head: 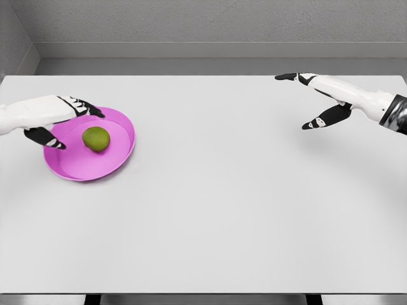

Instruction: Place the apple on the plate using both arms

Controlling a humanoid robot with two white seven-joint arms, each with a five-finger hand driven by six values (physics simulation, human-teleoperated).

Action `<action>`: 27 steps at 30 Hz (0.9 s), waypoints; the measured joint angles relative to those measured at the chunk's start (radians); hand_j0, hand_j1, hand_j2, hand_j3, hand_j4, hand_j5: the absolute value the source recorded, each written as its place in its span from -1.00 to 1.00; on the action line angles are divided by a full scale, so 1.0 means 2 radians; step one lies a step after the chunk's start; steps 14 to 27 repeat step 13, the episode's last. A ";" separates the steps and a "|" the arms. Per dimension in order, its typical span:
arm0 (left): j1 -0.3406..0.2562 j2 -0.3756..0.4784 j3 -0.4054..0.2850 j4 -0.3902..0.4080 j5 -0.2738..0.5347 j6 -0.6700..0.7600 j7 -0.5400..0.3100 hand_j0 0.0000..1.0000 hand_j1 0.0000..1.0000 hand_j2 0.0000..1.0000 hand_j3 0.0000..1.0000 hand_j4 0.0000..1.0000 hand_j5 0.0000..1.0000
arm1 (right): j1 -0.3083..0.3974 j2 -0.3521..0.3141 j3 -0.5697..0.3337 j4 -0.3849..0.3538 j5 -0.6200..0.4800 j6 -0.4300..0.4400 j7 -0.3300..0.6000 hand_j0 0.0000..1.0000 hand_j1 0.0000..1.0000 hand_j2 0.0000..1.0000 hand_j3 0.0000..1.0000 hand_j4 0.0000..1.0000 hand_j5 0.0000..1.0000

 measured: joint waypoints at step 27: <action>-0.008 -0.001 0.016 0.169 0.101 0.000 0.002 1.00 1.00 1.00 1.00 1.00 1.00 | 0.001 0.000 0.000 0.000 0.000 0.000 0.000 1.00 1.00 1.00 1.00 1.00 1.00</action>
